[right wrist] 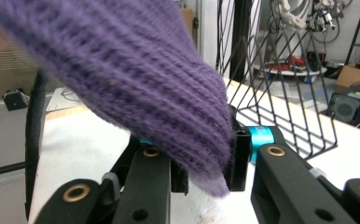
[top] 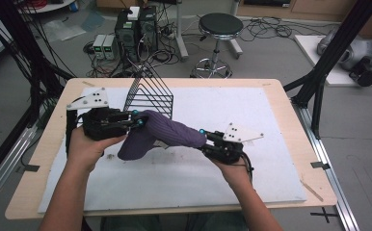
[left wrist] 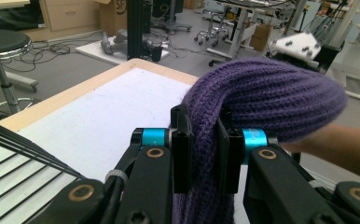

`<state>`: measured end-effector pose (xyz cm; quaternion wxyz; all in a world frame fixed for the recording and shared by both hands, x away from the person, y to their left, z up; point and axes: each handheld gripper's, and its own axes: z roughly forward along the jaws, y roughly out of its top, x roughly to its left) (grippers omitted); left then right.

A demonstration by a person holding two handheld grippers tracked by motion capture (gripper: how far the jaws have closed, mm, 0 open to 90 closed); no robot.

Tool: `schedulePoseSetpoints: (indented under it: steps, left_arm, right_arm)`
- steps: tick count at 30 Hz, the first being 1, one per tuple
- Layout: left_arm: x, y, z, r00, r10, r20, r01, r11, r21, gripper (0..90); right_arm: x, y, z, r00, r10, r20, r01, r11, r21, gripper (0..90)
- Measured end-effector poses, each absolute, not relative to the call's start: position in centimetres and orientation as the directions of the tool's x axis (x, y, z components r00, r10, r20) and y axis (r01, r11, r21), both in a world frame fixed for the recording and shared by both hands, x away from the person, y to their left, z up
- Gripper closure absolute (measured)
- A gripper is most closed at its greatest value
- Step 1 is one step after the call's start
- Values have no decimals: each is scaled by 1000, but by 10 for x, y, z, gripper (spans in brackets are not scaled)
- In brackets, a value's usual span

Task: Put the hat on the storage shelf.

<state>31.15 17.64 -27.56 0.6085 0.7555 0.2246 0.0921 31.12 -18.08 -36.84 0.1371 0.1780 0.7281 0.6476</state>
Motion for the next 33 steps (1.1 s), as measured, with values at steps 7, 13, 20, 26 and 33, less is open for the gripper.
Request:
schedulePoseSetpoints:
  steps: [7, 13, 20, 26, 33]
  left_arm:
    - [314, 186, -277, 879, 452, -151, 234, -132, 963, 787]
    - [322, 197, -273, 871, 461, -173, 227, -63, 972, 783]
    - [331, 206, -260, 868, 468, -166, 202, -28, 979, 779]
    - [343, 213, -249, 860, 482, -167, 197, -13, 980, 779]
    - [359, 223, -242, 852, 489, -187, 200, 25, 979, 779]
  right_arm:
    - [325, -185, -340, -908, 419, 19, 79, 128, 989, 784]
    - [341, -178, -305, -909, 416, -20, 69, 199, 978, 785]
    - [355, -167, -263, -907, 413, -80, 29, 250, 968, 787]
    - [369, -159, -242, -905, 418, -85, 32, 267, 963, 788]
    - [388, -149, -221, -900, 427, -84, 42, 277, 960, 787]
